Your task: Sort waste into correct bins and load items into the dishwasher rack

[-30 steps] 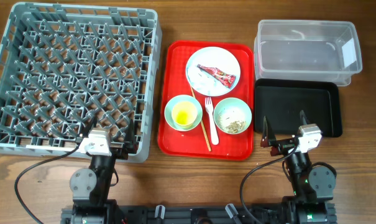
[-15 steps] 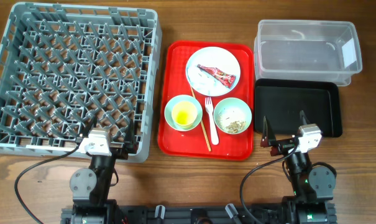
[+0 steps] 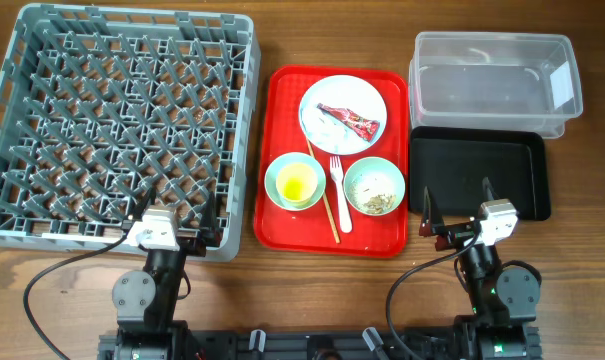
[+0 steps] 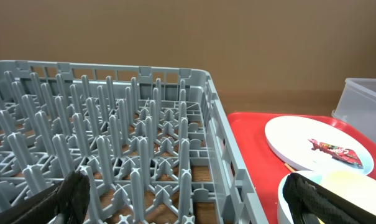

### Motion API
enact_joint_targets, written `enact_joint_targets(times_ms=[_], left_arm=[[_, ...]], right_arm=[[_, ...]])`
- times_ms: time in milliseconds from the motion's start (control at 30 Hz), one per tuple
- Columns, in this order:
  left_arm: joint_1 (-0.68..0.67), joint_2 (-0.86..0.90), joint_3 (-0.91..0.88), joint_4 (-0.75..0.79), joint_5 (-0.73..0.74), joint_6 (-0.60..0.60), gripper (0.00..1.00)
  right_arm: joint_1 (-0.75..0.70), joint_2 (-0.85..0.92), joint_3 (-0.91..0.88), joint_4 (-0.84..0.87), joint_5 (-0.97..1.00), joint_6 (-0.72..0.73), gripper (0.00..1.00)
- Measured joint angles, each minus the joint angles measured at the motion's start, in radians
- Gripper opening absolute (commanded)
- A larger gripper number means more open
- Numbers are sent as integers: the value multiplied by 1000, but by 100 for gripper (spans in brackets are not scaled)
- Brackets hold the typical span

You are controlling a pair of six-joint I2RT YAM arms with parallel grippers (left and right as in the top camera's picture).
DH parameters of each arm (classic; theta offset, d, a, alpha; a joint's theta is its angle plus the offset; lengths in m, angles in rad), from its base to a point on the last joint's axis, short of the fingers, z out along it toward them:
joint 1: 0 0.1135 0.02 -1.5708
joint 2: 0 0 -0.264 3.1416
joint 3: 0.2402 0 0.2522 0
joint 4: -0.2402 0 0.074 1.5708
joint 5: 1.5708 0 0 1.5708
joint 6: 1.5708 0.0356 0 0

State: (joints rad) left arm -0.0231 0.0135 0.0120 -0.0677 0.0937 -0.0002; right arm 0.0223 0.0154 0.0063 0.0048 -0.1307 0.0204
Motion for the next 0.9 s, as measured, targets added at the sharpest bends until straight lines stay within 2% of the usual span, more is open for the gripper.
enact_joint_targets(times_ms=[733,900], left_arm=[[0,2,0,0,-8,-2,100],[0,42,0,-1,-22,-71,100]], right_arm=[[0,21,0,0,0,0,100],[0,64,2,-1,0,9,100]])
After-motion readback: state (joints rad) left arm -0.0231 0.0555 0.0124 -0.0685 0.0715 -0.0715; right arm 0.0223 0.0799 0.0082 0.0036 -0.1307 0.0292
